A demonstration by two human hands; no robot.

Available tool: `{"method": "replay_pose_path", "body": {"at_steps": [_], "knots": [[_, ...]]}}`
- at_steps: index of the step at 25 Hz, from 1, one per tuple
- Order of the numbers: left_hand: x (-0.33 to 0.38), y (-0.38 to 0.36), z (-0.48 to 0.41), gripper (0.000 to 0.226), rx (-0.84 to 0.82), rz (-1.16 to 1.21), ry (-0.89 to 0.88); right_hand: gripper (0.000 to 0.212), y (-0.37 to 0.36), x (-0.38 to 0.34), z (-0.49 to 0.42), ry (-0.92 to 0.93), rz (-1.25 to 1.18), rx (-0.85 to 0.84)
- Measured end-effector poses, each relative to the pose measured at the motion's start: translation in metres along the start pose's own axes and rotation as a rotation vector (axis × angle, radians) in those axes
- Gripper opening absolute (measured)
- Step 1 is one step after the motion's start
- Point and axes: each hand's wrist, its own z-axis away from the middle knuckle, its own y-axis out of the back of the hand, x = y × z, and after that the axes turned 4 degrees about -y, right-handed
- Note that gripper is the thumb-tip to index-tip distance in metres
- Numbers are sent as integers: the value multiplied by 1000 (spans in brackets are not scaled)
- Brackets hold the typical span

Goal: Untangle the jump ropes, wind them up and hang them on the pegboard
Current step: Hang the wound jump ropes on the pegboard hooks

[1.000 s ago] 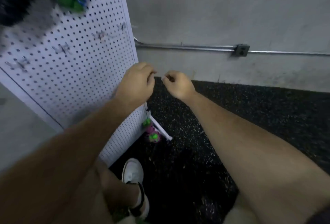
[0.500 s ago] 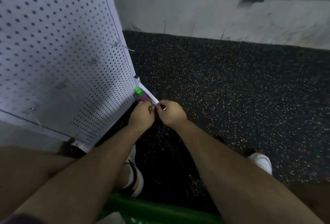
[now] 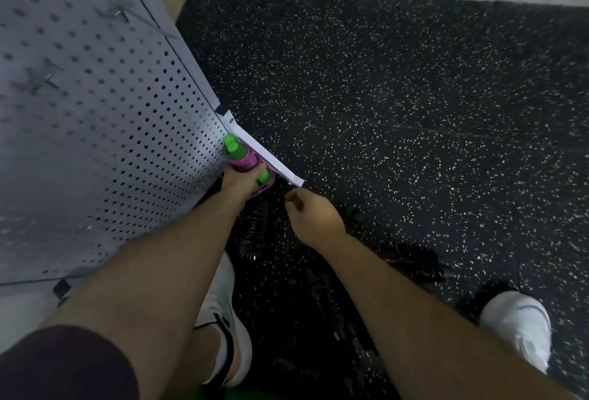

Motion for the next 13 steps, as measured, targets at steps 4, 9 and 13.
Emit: {"method": "replay_pose_path", "body": {"at_steps": [4,9,13], "knots": [[-1,-4,8,96,89,26,-28,24,2,3,1,-9,-27,14],[33,10,75,58,100,181,-140,30,40,-13,24,-15,-40,89],[65,39,136,46,-87,342,-235,33,80,-44,69,47,-128,147]]}}
